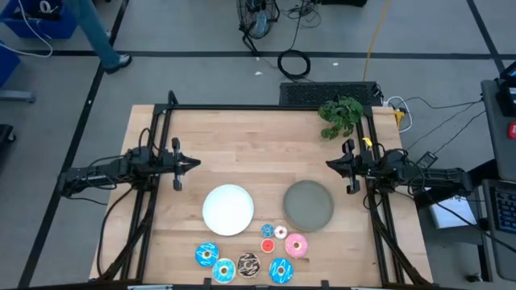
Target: Pick & Place donuts
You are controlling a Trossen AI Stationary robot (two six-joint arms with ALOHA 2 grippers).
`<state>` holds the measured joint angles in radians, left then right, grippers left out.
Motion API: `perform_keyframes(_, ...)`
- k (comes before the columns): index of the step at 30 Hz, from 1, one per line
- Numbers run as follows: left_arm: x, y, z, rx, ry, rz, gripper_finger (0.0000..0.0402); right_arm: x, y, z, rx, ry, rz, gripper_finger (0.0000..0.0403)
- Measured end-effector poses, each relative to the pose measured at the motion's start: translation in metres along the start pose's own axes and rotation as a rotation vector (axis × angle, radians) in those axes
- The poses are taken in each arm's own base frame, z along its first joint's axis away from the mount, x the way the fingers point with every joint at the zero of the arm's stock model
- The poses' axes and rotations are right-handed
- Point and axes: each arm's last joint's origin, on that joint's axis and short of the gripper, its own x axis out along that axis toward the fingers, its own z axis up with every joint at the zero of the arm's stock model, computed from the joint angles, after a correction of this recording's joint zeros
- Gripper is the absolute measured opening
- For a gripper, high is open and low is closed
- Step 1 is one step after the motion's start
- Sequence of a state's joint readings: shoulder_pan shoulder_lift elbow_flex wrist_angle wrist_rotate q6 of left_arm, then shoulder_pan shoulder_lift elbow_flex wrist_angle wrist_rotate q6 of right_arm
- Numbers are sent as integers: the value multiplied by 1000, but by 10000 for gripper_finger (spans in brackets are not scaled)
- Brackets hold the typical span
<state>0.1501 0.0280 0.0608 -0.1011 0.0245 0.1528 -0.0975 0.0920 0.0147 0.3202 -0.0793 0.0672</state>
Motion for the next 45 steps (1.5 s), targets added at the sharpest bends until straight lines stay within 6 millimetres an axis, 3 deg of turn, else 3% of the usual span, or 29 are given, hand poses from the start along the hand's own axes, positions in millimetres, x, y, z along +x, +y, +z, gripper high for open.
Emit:
perform_keyframes(33,0,1,4,22,-38,6,26,0,0,0,0,-1,0,0)
perform_keyframes(45,0,1,7,-191,-74,3,26,0,0,1,47,-5,3,0)
